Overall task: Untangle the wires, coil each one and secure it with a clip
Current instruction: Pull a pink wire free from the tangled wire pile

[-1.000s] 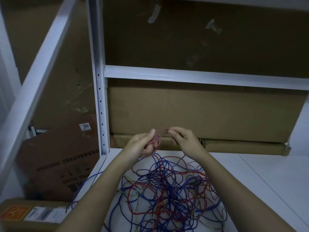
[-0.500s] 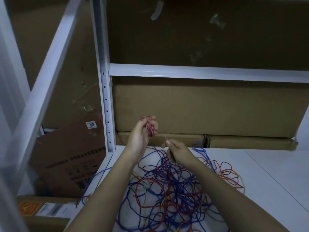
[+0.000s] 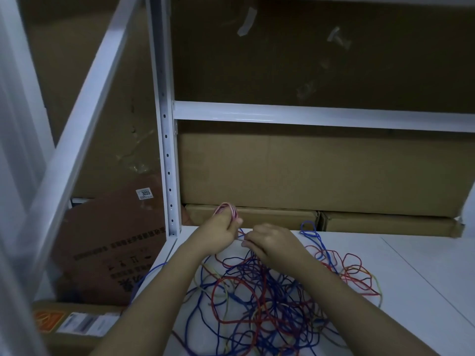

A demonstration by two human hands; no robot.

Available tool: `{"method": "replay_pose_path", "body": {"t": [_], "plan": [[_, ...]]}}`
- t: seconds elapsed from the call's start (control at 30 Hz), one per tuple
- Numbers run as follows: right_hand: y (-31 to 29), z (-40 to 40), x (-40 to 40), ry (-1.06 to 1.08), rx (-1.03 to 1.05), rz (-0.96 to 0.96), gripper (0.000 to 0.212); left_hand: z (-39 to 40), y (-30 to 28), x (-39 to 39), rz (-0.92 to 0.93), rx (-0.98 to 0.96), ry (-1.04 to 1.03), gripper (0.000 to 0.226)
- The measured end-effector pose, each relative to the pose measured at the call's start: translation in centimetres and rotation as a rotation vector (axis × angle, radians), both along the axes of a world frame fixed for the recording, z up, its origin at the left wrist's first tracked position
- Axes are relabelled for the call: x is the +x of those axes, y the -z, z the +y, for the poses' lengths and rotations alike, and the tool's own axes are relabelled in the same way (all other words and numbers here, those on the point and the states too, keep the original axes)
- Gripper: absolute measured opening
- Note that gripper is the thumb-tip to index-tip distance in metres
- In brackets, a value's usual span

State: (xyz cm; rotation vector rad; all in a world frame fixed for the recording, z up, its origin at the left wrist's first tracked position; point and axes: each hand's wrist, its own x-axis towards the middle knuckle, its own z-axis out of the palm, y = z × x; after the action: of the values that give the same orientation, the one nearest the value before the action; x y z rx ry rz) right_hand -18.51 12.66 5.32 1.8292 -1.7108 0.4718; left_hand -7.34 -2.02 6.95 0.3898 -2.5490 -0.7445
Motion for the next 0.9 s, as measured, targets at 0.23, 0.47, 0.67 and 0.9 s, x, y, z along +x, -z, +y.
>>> {"method": "replay_pose_path", "body": {"t": [0.23,0.47,0.67,0.9], "plan": [[-2.4,0.9,-1.0,0.039,-0.016,-0.303,0.022,0.7,0.7,1.8,-0.060,0.185,0.042,0.051],[-4.8,1.3,0.3,-0.180,0.108,-1.151,0.016,2.9,-1.2,3.4,0.192,0.666,0.267,0.053],[-5.6,1.4,1.0,-0.351,0.236,-1.328,0.030,3.0,-1.8,3.1,0.339,1.023,0.458,0.057],[-3.7,-0.7,2.8,-0.313,0.051,-1.255,0.020,4.0,-2.9,1.8,0.473,1.145,0.272,0.060]]}}
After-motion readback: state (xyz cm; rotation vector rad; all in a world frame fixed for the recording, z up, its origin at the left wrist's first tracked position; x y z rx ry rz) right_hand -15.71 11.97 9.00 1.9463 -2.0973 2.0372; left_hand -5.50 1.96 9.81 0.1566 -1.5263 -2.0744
